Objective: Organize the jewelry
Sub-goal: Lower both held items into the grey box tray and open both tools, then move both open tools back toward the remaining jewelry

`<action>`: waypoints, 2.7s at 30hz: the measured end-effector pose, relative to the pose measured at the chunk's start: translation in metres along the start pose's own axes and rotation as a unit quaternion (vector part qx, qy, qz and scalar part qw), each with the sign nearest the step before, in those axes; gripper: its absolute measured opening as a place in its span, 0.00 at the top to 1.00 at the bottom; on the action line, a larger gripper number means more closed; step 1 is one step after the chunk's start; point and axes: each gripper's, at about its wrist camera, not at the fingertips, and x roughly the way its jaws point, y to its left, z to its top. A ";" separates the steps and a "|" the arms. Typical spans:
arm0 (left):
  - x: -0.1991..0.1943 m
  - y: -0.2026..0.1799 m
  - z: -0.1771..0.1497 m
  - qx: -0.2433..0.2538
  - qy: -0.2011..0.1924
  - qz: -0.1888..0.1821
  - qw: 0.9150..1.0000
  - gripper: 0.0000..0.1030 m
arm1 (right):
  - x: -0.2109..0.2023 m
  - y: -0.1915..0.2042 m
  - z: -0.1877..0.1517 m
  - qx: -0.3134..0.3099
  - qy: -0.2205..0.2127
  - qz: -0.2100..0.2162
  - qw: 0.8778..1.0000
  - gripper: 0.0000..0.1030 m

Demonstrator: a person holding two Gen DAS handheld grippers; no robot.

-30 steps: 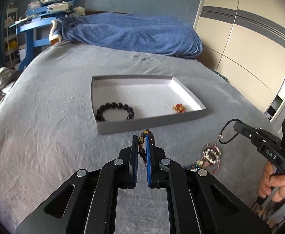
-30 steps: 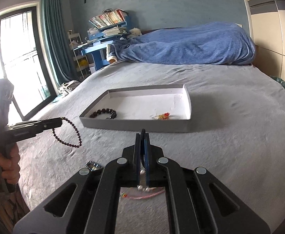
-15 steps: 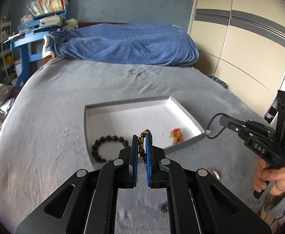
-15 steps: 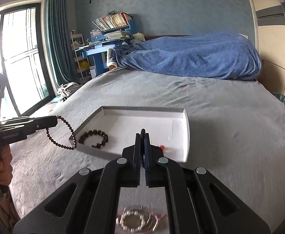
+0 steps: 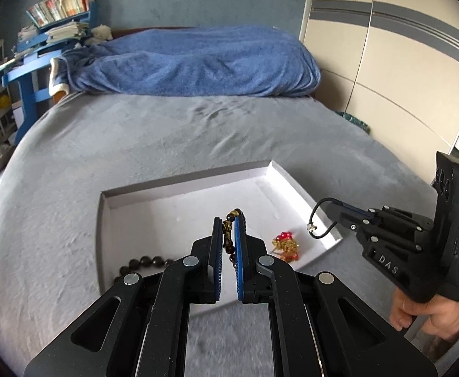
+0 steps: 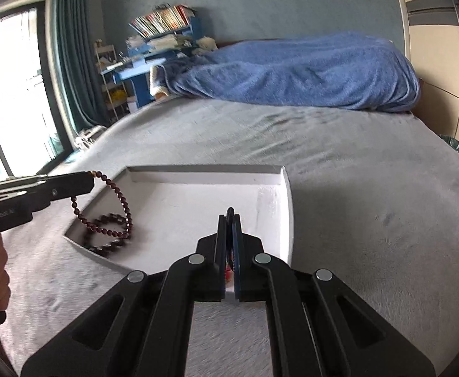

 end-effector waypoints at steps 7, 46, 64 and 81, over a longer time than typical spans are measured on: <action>0.044 0.004 -0.013 -0.010 0.042 0.007 0.999 0.92 | 0.033 0.004 -0.018 -0.017 0.055 -0.016 0.998 0.97; -0.042 0.021 -0.132 -0.031 0.032 0.044 0.998 0.25 | -0.052 0.002 -0.069 0.062 0.031 0.002 0.998 0.39; -0.056 -0.006 -0.156 0.023 0.028 0.041 0.998 0.24 | -0.107 0.004 -0.113 0.100 0.025 -0.043 0.994 0.13; -0.035 -0.019 -0.157 0.052 0.086 -0.013 0.995 0.40 | -0.104 0.011 -0.122 0.092 0.048 -0.043 0.994 0.13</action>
